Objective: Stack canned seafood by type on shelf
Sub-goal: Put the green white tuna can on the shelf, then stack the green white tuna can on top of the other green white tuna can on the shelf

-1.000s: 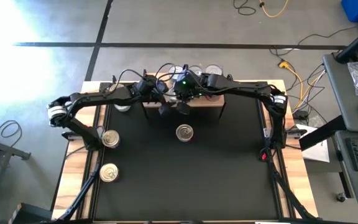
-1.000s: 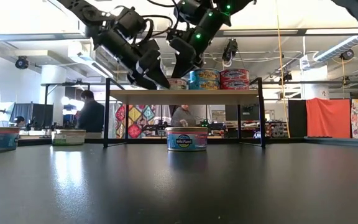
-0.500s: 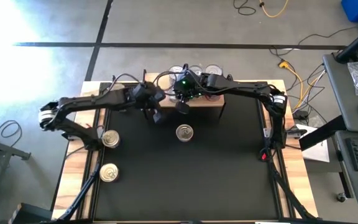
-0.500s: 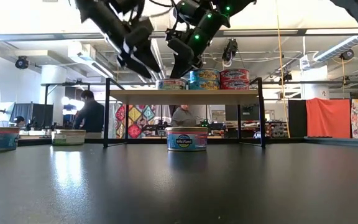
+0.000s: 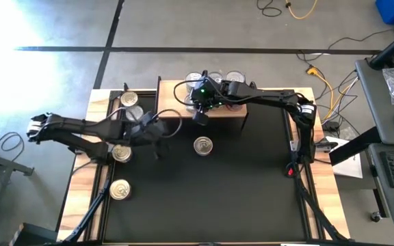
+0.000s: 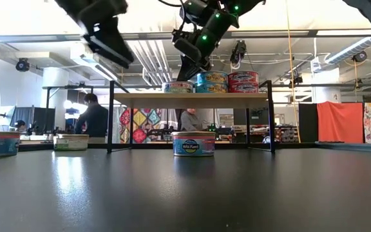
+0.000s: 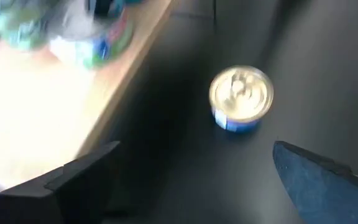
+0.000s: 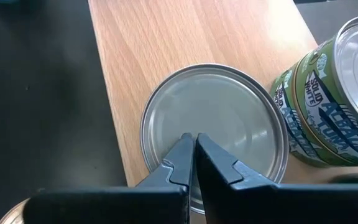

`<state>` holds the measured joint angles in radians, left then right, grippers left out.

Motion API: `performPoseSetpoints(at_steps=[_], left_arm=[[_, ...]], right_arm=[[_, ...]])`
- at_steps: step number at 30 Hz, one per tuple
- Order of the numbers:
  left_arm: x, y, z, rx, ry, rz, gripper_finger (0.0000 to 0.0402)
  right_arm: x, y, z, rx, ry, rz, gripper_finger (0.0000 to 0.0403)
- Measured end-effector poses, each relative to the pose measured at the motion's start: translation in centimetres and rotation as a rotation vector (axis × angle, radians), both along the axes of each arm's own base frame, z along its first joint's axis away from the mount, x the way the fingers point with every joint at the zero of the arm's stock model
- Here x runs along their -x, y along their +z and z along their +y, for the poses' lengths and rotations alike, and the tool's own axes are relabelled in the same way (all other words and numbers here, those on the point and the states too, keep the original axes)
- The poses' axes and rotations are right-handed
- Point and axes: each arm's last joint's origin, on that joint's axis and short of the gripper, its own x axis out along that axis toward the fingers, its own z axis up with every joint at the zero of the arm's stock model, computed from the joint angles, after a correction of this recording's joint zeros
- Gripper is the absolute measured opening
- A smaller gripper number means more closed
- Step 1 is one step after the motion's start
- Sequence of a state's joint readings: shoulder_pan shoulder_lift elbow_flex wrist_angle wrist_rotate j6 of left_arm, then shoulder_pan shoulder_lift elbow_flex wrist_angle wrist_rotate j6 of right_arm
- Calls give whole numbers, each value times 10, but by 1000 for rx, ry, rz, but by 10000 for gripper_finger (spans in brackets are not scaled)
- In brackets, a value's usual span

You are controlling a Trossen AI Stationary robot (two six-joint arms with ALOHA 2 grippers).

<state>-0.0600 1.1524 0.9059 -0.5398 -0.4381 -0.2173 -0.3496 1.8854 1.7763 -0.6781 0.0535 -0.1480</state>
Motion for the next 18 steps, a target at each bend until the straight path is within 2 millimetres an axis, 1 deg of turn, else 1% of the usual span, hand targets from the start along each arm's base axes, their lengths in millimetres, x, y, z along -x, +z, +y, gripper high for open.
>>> performPoseSetpoints(at_steps=[3, 6, 10, 12, 13, 15, 16, 18], left_arm=[[15, -15, -7, 47, 47, 48, 396], [30, -32, -12, 143, 124, 134, 396], [45, -49, -12, 219, 267, 244, 396], [50, -53, -11, 234, 324, 283, 396], [52, -54, -11, 236, 344, 303, 396], [57, -55, -10, 220, 365, 350, 396], [58, -55, -7, 202, 383, 362, 396], [59, -55, 3, 163, 453, 350, 396]], right_arm=[[0, 0, 0, -4, -6, -2, 13], [0, 0, -1, -9, -16, -5, 13], [1, 3, -1, 10, -27, -13, 13], [3, 8, -1, 24, -34, -27, 13], [4, 11, 0, 30, -37, -35, 13], [10, 24, 2, 42, -37, -70, 13], [14, 34, 4, 50, -38, -95, 13], [27, 57, 9, 62, -46, -155, 13]])
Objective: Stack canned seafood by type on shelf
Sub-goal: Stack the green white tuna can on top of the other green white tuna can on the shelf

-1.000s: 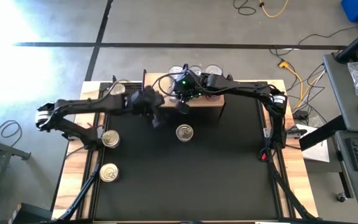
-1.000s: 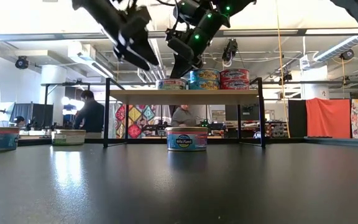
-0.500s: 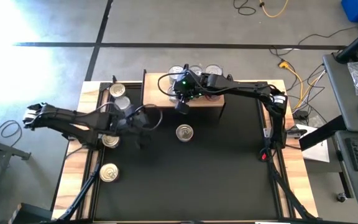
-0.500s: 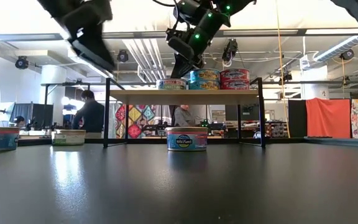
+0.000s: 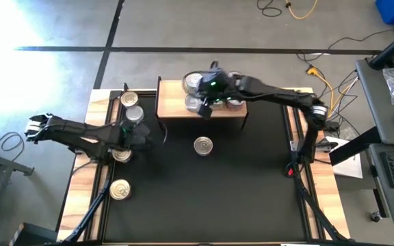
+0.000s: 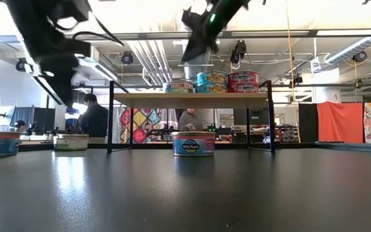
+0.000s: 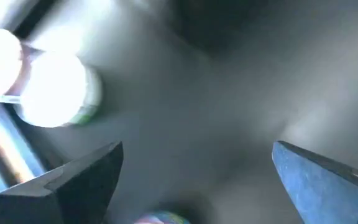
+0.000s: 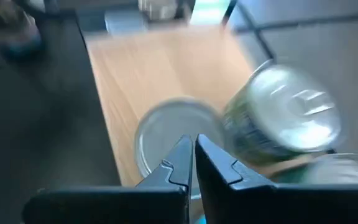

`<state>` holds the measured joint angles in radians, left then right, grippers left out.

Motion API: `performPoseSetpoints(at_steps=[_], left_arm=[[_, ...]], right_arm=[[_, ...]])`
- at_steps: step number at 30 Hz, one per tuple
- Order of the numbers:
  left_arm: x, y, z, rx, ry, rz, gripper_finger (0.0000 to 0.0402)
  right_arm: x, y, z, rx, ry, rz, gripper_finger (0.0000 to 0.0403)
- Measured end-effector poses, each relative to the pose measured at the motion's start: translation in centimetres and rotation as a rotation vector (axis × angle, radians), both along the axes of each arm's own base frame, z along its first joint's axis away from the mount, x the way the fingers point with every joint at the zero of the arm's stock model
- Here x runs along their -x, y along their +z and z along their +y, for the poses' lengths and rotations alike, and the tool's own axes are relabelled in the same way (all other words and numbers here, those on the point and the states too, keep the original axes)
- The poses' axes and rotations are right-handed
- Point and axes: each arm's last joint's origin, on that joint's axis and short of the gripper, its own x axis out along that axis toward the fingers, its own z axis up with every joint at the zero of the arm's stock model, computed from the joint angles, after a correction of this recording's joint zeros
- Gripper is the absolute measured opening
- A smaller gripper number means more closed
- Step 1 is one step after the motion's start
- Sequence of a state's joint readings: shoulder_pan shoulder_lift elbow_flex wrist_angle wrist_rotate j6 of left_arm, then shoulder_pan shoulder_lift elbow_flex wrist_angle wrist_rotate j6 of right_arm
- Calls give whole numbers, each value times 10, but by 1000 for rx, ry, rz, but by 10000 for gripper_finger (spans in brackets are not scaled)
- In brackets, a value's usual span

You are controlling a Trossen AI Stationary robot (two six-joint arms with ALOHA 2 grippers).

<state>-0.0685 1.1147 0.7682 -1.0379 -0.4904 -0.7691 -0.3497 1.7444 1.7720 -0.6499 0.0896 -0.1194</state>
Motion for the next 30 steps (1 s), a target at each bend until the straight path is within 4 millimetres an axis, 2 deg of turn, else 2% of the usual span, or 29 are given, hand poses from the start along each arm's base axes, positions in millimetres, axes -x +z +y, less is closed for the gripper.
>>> performPoseSetpoints(at_steps=[3, 7, 9, 12, 16, 20, 23, 24, 30], left_arm=[[1, 1, 23, -33, 92, 20, 391], [8, -1, 61, -41, 236, 67, 372], [13, -2, 78, -45, 284, 101, 356], [20, -7, 97, -51, 345, 138, 316], [24, -17, 114, -36, 426, 187, 240], [22, -32, 122, -25, 432, 246, 135], [17, -42, 127, -47, 419, 192, 39], [15, -45, 129, -61, 425, 147, 20], [15, -54, 136, -149, 496, -74, 6]], right_arm=[[19, 32, 12, -1, -10, -88, 13], [45, 63, 45, -26, 34, -134, 13], [59, 74, 66, -47, 74, -134, 13], [79, 78, 99, -64, 128, -65, 13], [103, 64, 142, -9, 98, 55, 13], [126, 42, 178, 29, 70, 77, 13], [141, 21, 199, 3, 93, 105, 13], [146, 15, 206, -13, 99, 112, 13], [168, -20, 234, -62, 106, 158, 13]])
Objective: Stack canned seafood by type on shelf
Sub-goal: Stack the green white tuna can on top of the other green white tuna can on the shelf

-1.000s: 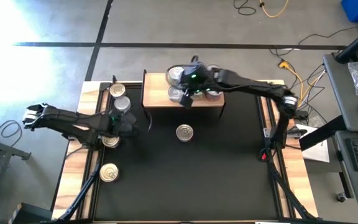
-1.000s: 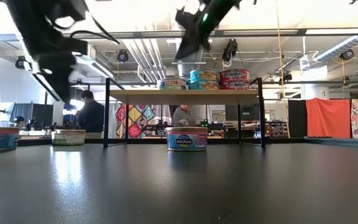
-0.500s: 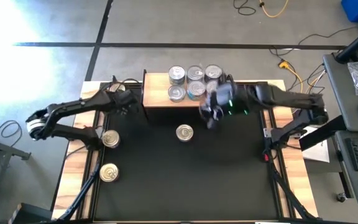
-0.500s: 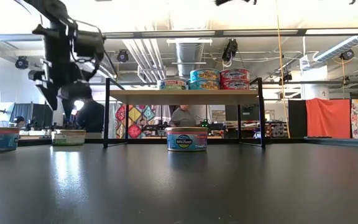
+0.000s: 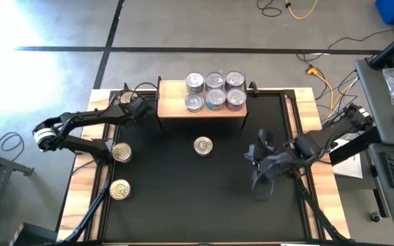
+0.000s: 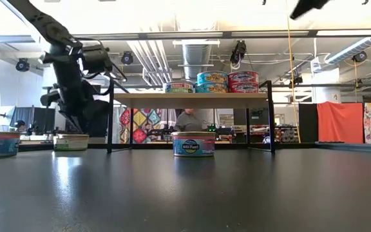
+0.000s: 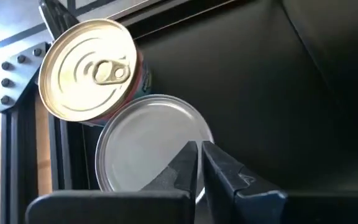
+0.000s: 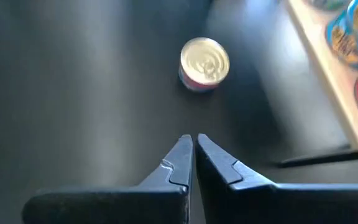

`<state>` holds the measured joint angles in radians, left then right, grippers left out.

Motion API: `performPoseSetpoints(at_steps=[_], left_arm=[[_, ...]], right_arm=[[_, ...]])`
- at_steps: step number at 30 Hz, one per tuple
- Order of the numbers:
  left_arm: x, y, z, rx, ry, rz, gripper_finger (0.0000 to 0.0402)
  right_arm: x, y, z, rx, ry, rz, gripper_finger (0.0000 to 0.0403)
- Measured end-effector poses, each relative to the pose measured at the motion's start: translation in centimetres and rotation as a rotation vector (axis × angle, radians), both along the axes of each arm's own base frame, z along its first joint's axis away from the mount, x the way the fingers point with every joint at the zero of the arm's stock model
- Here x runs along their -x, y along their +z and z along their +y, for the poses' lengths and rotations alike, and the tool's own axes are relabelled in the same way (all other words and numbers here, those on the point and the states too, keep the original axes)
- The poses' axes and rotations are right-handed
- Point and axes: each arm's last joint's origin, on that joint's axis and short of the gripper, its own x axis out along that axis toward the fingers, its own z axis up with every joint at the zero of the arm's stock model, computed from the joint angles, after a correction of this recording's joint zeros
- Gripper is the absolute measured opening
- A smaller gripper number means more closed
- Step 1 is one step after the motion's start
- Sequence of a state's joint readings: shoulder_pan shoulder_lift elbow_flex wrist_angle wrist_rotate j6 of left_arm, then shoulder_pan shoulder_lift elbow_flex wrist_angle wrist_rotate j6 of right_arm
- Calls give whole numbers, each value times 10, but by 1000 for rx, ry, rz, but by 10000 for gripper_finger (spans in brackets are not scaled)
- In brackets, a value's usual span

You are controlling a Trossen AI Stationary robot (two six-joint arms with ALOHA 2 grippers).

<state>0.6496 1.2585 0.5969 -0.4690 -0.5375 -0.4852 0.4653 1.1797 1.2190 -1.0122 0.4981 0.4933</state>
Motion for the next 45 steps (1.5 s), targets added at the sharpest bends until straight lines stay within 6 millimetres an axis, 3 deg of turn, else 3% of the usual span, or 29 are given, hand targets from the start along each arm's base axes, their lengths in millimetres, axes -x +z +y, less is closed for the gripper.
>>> performPoseSetpoints(at_steps=[9, 17, 24, 29, 35, 38, 41, 45], left_arm=[[18, -25, 1, -18, 72, 53, 0], [17, -41, -19, 38, -3, 73, 0], [2, -42, -82, 43, -51, 88, 0], [-32, -27, -145, 213, -199, -202, 0], [-72, 13, -223, 279, -580, -439, 0], [-77, 26, -252, 245, -732, -337, 0], [-74, 33, -272, 222, -771, -185, 0], [-64, 11, -281, 217, -690, 92, 0]], right_arm=[[7, -35, 10, 44, -13, 27, 13], [4, -28, 10, 70, 7, 0, 13], [2, -19, 10, 81, -2, -43, 13], [0, -30, 12, 107, 29, -31, 13], [-12, -44, 18, 124, 95, -77, 13], [-18, -49, 23, 97, 122, -108, 13], [-20, -53, 25, 38, 157, -113, 13], [-21, -57, 27, 1, 181, -115, 13]])
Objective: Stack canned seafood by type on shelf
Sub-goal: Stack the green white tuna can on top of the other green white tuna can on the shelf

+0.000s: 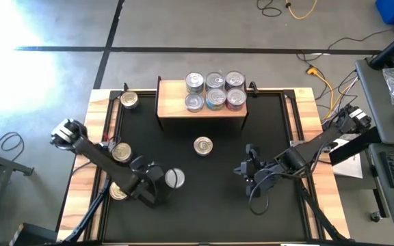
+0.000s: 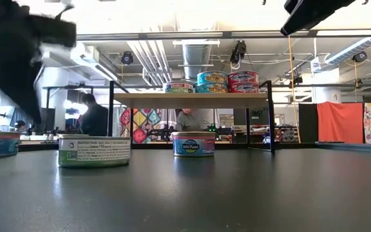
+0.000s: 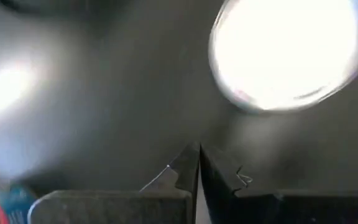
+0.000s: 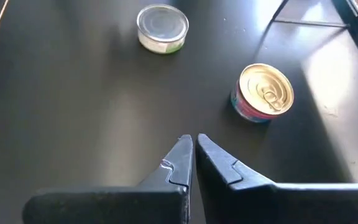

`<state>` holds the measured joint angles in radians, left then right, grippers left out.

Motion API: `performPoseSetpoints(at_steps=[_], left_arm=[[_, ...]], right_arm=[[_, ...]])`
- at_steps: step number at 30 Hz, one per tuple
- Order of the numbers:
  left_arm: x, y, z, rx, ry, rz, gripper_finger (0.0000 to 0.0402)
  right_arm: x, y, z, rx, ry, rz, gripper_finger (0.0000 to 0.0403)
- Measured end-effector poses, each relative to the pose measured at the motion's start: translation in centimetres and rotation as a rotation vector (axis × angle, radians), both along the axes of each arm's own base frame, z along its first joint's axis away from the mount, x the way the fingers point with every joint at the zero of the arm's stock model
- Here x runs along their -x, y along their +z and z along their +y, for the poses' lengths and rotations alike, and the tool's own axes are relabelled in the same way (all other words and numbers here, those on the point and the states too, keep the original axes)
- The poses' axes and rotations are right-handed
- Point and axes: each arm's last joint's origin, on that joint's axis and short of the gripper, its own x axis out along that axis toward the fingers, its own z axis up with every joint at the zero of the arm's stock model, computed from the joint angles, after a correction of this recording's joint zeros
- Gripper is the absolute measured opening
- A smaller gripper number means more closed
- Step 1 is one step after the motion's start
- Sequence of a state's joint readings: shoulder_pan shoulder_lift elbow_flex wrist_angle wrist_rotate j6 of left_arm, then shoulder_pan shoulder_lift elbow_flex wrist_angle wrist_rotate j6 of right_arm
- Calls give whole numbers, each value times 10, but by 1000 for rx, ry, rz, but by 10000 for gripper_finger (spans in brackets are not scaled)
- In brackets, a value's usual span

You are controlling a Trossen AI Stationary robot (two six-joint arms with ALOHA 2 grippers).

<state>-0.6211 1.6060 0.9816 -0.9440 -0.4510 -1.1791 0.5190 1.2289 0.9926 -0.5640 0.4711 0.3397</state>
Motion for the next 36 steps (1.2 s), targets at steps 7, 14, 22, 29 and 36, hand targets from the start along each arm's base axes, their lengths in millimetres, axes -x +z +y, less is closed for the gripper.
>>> performPoseSetpoints(at_steps=[7, 14, 22, 29, 36], left_arm=[[-23, -51, -2, -49, 60, 116, 0], [-73, -43, -41, -1, -262, 200, 0], [-113, -1, -78, 7, -550, 68, 0], [-102, 33, -82, -9, -569, 171, 0], [-75, 18, -64, -219, -436, 343, 0]], right_arm=[[-3, -1, 1, 9, 19, -20, 13], [-6, -1, 2, 10, 32, -46, 13], [-17, -19, 4, 50, 26, 16, 13], [-37, -62, 13, 113, 26, 135, 13], [-66, -113, 28, 197, 128, 154, 13]])
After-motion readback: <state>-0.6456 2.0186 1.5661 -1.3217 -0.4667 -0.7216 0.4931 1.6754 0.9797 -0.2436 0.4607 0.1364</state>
